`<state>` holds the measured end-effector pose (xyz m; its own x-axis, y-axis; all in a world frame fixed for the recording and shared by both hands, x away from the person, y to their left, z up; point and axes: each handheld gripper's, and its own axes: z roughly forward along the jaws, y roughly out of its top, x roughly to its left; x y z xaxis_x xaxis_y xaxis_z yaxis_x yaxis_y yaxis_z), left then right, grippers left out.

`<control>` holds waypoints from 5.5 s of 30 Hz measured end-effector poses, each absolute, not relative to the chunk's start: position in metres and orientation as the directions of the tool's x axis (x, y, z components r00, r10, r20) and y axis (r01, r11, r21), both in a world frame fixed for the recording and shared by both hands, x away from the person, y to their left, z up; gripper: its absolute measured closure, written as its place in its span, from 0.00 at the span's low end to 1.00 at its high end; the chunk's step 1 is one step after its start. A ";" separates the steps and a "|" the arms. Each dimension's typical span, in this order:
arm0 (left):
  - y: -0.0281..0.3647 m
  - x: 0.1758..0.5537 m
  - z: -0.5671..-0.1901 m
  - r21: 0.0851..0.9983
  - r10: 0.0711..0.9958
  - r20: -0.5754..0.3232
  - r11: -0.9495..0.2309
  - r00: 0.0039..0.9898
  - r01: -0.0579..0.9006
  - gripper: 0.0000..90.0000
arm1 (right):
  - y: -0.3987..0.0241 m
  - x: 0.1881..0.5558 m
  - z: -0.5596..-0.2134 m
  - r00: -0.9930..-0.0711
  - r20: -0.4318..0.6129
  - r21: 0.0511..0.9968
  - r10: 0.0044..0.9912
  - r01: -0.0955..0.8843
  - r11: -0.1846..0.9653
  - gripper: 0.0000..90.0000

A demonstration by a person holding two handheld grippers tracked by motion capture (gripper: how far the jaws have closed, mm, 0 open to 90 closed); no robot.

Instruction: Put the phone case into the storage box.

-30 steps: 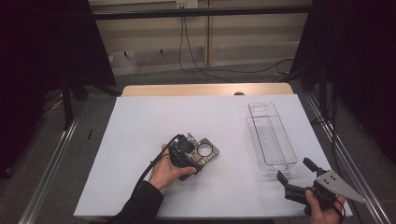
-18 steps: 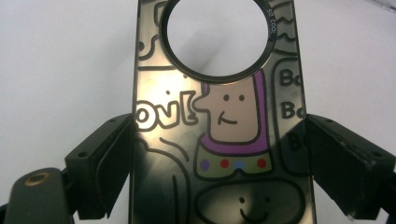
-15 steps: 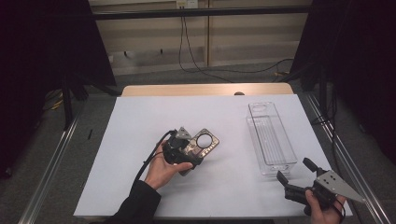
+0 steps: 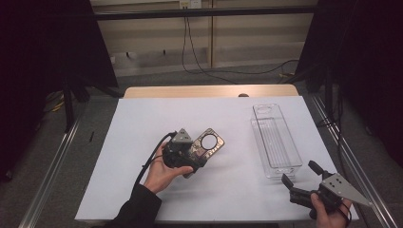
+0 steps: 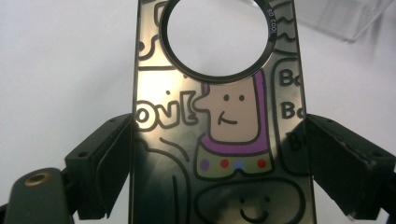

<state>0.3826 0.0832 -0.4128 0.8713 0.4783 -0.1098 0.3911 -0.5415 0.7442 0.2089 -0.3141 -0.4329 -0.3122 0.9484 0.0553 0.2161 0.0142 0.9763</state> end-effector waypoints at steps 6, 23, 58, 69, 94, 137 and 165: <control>0.094 0.382 -0.411 0.788 0.487 -0.108 -0.490 0.867 0.373 0.14 | -0.314 0.209 -0.433 -0.314 0.055 0.976 0.948 0.216 0.014 0.00; 0.122 0.376 -0.406 0.881 0.498 -0.129 -0.339 0.858 0.329 0.14 | -0.314 0.209 -0.433 -0.315 0.056 0.976 0.947 0.218 0.015 0.00; 0.140 0.349 -0.403 0.946 0.340 -0.176 -0.200 0.924 0.254 0.14 | -0.311 0.209 -0.432 -0.384 0.065 0.971 0.921 0.237 0.031 0.00; 0.131 0.343 -0.404 0.943 0.242 -0.199 -0.218 0.950 0.253 0.14 | -0.300 0.212 -0.425 -0.436 0.085 0.973 0.896 0.232 0.021 0.00; 0.114 0.335 -0.399 0.944 0.152 -0.168 -0.259 0.974 0.203 0.14 | -0.265 0.236 -0.398 -0.635 0.082 0.978 0.768 0.200 0.062 0.00; 0.082 0.332 -0.390 0.944 -0.019 -0.142 -0.303 0.990 0.130 0.14 | -0.214 0.269 -0.358 -0.883 0.062 0.975 0.466 0.152 0.159 0.00; 0.081 0.327 -0.391 0.939 -0.072 -0.146 -0.324 0.987 0.116 0.14 | -0.201 0.281 -0.361 -0.936 0.097 0.963 0.340 0.175 0.207 0.01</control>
